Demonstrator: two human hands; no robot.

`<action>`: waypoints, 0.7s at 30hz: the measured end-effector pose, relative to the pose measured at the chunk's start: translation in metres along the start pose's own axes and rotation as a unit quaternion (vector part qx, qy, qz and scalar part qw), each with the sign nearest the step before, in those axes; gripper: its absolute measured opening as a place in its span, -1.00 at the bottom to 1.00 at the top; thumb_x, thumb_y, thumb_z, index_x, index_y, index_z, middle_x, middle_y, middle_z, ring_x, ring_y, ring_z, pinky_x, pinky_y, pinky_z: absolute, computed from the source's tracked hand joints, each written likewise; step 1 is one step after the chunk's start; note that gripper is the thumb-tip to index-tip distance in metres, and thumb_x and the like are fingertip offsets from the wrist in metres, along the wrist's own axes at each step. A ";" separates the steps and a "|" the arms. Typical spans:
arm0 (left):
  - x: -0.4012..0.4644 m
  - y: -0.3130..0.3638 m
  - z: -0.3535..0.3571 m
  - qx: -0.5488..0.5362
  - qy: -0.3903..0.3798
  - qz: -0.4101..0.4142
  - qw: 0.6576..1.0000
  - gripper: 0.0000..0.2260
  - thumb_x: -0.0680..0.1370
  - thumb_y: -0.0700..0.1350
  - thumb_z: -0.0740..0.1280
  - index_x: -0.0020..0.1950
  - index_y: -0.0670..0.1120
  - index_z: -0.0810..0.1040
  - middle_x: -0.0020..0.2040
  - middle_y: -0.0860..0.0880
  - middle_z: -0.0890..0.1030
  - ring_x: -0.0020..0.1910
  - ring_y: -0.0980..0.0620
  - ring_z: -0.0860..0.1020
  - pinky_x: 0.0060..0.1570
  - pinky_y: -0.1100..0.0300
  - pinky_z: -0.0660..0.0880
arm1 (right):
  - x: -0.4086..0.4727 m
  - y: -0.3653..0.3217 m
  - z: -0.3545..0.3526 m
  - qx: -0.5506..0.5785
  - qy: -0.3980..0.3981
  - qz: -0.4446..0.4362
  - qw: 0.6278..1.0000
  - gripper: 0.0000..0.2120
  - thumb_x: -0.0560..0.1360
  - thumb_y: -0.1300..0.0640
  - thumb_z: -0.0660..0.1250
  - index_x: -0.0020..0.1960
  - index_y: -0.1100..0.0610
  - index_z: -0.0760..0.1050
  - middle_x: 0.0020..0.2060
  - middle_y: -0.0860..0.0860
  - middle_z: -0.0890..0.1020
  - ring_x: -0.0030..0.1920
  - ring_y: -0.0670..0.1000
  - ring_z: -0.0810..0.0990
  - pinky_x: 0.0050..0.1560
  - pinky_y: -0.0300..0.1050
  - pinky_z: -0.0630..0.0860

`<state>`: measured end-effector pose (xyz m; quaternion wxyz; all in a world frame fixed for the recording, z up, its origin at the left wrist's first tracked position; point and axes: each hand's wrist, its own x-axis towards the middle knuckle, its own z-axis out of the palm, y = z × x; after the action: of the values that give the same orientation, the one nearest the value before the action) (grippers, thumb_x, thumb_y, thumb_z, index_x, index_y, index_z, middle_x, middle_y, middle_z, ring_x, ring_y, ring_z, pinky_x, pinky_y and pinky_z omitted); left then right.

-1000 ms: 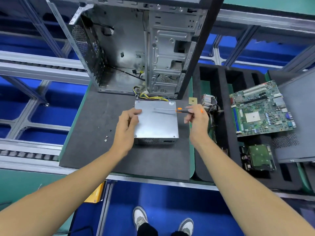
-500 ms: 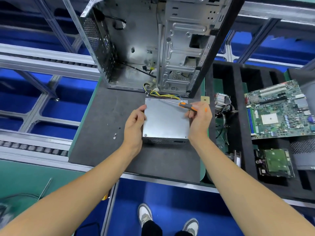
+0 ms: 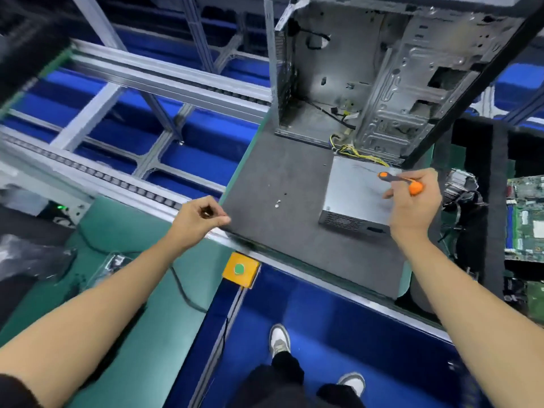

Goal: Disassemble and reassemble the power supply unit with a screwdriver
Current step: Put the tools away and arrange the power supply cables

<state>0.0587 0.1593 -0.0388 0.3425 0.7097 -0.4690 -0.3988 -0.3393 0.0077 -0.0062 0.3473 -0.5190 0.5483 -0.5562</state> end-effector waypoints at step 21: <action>-0.190 -0.177 -0.139 0.098 0.271 -0.404 0.868 -0.89 0.60 -0.05 0.43 0.04 -0.07 0.69 0.18 -0.12 0.64 0.29 -0.16 0.46 0.29 0.02 0.37 | -0.151 -0.061 0.141 -0.201 -0.428 -0.045 0.880 -0.80 0.38 0.11 0.35 -0.11 -0.19 0.50 -0.28 -0.05 0.64 -0.19 0.11 0.62 -0.10 0.10 0.55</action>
<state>0.2058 0.4105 -0.0823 0.1938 0.9474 -0.0667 -0.2457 -0.1600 0.1265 0.0037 0.4109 -0.7893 0.4224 -0.1721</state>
